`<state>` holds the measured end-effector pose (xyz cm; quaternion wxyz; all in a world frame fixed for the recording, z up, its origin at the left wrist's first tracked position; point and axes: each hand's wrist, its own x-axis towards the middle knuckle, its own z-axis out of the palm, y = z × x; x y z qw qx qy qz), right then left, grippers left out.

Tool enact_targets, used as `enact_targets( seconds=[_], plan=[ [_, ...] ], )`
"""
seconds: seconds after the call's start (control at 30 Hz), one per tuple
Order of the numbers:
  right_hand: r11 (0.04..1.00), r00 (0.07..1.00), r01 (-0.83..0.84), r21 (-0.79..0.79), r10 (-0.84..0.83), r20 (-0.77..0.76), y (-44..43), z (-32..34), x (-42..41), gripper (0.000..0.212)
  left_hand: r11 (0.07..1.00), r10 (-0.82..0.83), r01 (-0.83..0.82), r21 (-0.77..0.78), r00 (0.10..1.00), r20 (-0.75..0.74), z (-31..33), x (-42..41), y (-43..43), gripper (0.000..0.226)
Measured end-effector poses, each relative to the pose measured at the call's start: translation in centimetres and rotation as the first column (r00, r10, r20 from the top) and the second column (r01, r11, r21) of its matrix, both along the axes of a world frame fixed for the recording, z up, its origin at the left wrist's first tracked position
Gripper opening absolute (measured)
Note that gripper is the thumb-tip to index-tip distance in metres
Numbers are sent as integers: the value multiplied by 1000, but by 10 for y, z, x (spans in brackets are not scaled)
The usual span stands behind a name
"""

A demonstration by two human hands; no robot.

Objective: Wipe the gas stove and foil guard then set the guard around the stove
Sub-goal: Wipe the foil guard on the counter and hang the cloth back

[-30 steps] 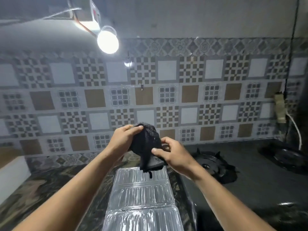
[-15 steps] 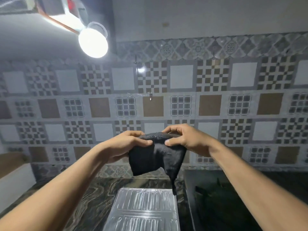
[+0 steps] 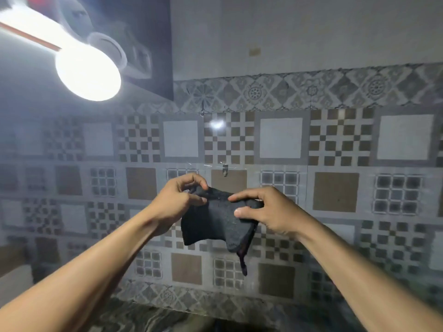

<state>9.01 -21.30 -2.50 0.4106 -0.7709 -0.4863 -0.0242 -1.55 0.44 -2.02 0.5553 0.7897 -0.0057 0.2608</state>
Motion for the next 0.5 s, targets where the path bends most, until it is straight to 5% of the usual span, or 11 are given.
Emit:
enact_targets(
  seconds=[0.13, 0.27, 0.3, 0.4, 0.5],
  plan=[
    [996, 985, 87, -8, -85, 152, 21, 9, 40, 44, 941, 101, -123, 315, 991, 86, 18, 34, 11, 26],
    [975, 905, 182, 127, -217, 365, 48, 21, 85, 41, 705, 218, -317, 634, 948, 231, 28, 82, 34, 27],
    [969, 873, 202, 145, -245, 422, 56, 23, 96, 40, 641, 232, -357, 680, 934, 272, 28, 96, 38, 31],
    [951, 821, 261, 163, -308, 480, 75, 21, 119, 38, 668, 260, -403, 625, 914, 311, 25, 129, 52, 30],
    [904, 614, 401, 146, -384, 690, 85, 7, 127, 51, 536, 316, -488, 689, 873, 372, 4, 139, 58, 42]
  ],
)
